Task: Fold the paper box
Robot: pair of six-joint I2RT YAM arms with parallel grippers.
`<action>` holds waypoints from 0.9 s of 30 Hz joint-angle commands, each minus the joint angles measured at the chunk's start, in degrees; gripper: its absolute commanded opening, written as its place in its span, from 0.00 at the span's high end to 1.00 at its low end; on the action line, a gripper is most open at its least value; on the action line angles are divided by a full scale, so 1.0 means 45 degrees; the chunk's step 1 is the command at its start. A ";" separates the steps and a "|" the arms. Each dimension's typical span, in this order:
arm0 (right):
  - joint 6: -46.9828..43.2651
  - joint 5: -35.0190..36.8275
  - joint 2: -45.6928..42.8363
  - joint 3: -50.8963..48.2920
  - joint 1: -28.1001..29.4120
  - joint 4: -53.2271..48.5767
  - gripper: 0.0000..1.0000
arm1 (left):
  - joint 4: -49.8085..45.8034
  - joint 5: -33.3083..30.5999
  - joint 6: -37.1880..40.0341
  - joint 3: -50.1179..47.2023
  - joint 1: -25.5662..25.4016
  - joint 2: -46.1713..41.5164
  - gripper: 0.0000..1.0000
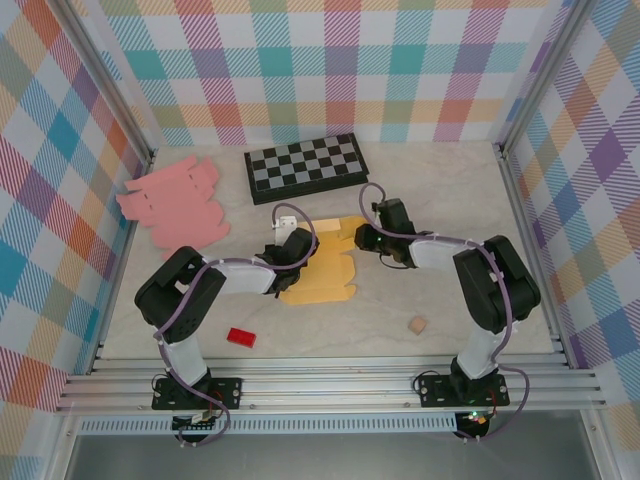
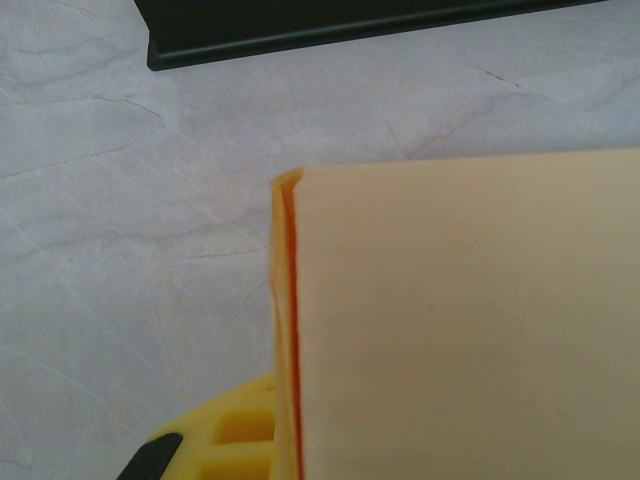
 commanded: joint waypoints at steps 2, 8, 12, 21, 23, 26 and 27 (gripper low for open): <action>-0.0063 0.0154 0.0677 0.0357 -0.0033 0.0290 0.79 | -0.0658 -0.0043 0.0014 0.0258 -0.0123 0.0155 0.95; 0.0770 -0.0358 0.1388 0.1101 -0.0151 -0.0652 0.80 | -0.0781 0.0099 -0.0140 0.0382 -0.0125 0.0196 0.95; 0.1585 -0.1198 0.1653 0.0535 -0.0137 0.0740 0.81 | -0.0760 0.0280 -0.0307 0.0398 -0.0119 0.0252 0.95; 0.1796 -0.2907 0.1310 0.0312 -0.0095 0.2402 0.80 | -0.0754 0.0446 -0.0501 0.0412 -0.0138 0.0343 0.95; 0.1733 -0.3060 0.1280 0.0487 -0.0069 0.2276 0.80 | -0.0727 0.0468 -0.0532 0.0413 -0.0123 0.0393 0.95; 0.1741 -0.3169 0.1319 0.0673 -0.0009 0.2133 0.80 | -0.0727 0.0524 -0.0582 0.0423 -0.0140 0.0449 0.95; 0.1756 -0.3185 0.1352 0.0713 0.0002 0.2113 0.80 | -0.0727 0.0545 -0.0581 0.0432 -0.0145 0.0450 0.95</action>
